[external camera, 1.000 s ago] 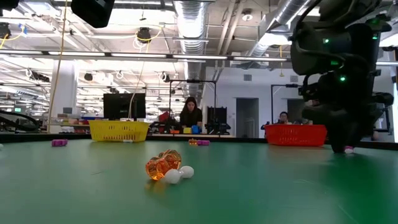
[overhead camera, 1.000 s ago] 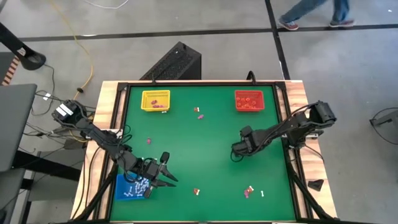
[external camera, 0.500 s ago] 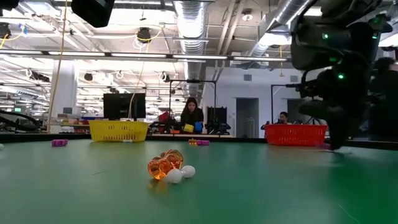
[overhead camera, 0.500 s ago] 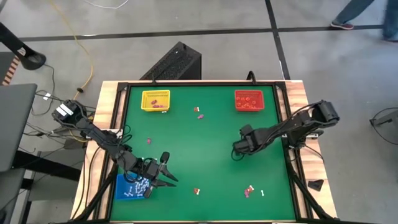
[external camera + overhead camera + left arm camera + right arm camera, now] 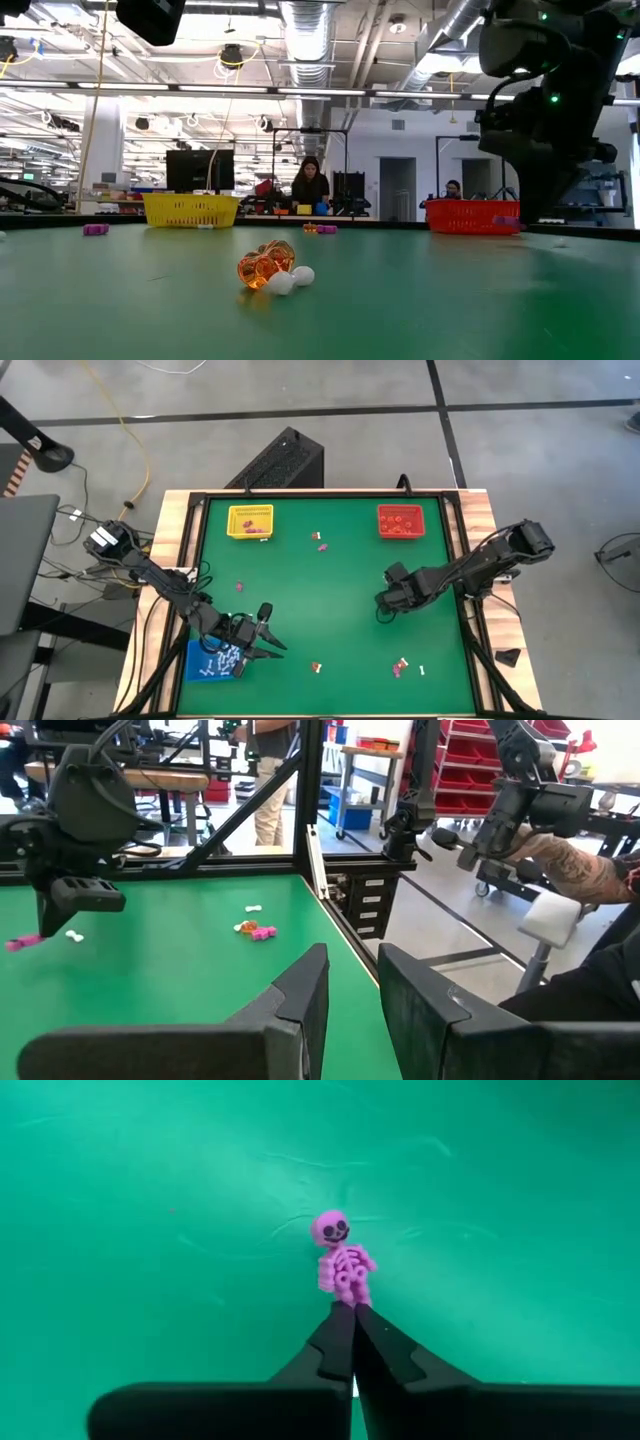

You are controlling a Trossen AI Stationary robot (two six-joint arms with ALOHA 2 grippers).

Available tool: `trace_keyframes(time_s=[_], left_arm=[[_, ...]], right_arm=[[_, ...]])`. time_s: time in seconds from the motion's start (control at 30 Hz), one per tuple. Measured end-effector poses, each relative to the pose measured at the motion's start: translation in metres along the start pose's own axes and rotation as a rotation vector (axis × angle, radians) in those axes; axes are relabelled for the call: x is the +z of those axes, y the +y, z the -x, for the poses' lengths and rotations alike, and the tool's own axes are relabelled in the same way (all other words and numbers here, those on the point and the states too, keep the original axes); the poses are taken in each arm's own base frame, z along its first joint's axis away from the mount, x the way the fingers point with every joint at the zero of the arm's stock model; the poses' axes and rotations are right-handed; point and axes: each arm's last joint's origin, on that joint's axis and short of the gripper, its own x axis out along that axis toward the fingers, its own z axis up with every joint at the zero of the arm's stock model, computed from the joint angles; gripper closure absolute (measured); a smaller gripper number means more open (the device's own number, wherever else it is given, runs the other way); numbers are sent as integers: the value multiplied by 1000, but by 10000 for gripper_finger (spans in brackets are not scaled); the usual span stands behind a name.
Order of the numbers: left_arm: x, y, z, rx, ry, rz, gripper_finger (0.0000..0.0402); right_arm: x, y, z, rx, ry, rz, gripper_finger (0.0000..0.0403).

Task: Sort Halloween decoration
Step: Put the pink skeleton toy into the yellow bin

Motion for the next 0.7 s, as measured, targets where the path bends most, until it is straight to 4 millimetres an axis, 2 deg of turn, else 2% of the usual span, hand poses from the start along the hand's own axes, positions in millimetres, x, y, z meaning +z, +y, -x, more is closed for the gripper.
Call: trace_keyframes(time_s=[0.1,0.23,0.4,0.7], left_arm=[[0,0,0,0,0,0,323],[0,0,0,0,0,0,323],[0,0,0,-1,0,1,323],[0,0,0,-1,0,1,323]], right_arm=[[0,2,0,21,-6,5,384],[0,9,1,82,-25,27,384],[4,22,4,210,-71,65,373],[16,50,16,488,-226,123,383]])
